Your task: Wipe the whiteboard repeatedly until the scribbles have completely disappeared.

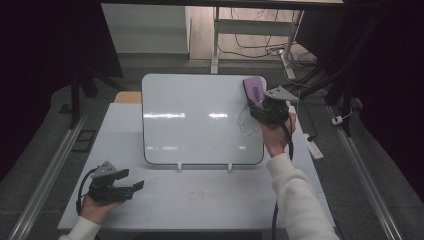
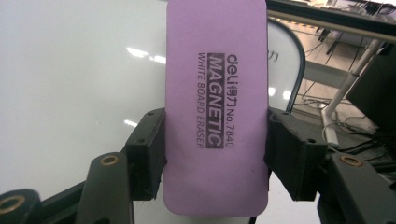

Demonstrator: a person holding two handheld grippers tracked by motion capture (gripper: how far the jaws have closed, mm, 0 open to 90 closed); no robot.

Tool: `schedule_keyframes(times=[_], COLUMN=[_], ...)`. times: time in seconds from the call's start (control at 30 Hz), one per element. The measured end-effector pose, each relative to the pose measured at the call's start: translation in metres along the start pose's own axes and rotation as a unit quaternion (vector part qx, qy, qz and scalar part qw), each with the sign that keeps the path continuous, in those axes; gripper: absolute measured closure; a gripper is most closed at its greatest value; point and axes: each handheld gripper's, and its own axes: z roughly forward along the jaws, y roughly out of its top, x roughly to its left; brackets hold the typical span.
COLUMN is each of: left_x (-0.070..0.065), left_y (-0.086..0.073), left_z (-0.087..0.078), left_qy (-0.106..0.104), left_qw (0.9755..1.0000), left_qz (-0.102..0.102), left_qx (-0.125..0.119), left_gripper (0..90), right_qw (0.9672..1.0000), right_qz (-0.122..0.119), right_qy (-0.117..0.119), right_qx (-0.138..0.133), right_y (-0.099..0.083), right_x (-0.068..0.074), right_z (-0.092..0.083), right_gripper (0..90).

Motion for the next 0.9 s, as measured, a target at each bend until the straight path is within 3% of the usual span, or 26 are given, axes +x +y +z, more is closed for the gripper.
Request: schedule_keyframes(times=[0.13, 0.17, 0.27, 0.3, 0.33, 0.37, 0.4, 0.43, 0.53, 0.7, 0.87, 0.9], left_x=[0.002, 0.002, 0.002, 0.002, 0.002, 0.002, 0.002, 0.001, 0.000, 0.000, 0.000, 0.000], left_y=[0.000, 0.000, 0.000, 0.000, 0.000, -0.001, -0.001, 0.000, 0.000, 0.000, -0.001, -0.001], left_z=[0.000, 0.000, 0.000, 0.000, 0.000, 0.001, 0.001, 0.001, 0.001, 0.001, 0.004, 0.004], left_qy=[-0.002, -0.002, -0.002, -0.001, -0.001, -0.001, -0.001, -0.001, -0.002, -0.004, -0.007, -0.008], left_qw=[1.0000, 1.0000, 1.0000, 1.0000, 1.0000, 1.0000, 1.0000, 1.0000, 1.0000, 1.0000, 0.9999, 0.9999], left_qz=[-0.003, -0.004, -0.004, -0.006, -0.006, -0.005, -0.005, -0.003, -0.001, -0.001, 0.000, 0.000], left_qx=[-0.001, -0.001, 0.001, 0.003, 0.003, 0.003, 0.003, 0.002, 0.002, 0.004, 0.012, 0.015], left_gripper=[23.0, 23.0, 22.9, 22.9, 22.9, 22.9, 22.9, 22.9, 22.9, 22.8, 22.3, 22.3], right_qw=[0.9999, 0.9998, 0.9993, 0.9982, 0.9982, 0.9968, 0.9968, 0.9967, 0.9959, 0.9955, 0.9972, 0.9979], right_qz=[-0.013, -0.014, -0.028, -0.050, -0.050, -0.067, -0.067, -0.061, -0.070, -0.075, -0.063, -0.059], right_qy=[-0.003, 0.013, 0.024, 0.034, 0.034, 0.044, 0.044, 0.054, 0.057, 0.057, 0.039, 0.028], right_qx=[-0.003, -0.002, 0.002, 0.006, 0.006, 0.004, 0.004, 0.001, 0.000, 0.008, -0.004, -0.005], right_y=[-0.001, -0.007, -0.014, -0.025, -0.025, -0.038, -0.038, -0.050, -0.065, -0.069, -0.064, -0.056], right_x=[0.006, 0.013, 0.024, 0.038, 0.038, 0.049, 0.049, 0.057, 0.065, 0.062, 0.050, 0.043], right_z=[0.000, -0.001, -0.002, -0.003, -0.003, -0.006, -0.006, -0.009, -0.014, -0.017, -0.015, -0.013], right_gripper=[41.0, 41.1, 41.1, 41.1, 41.1, 41.1, 41.1, 41.1, 41.1, 41.1, 41.1, 41.1])
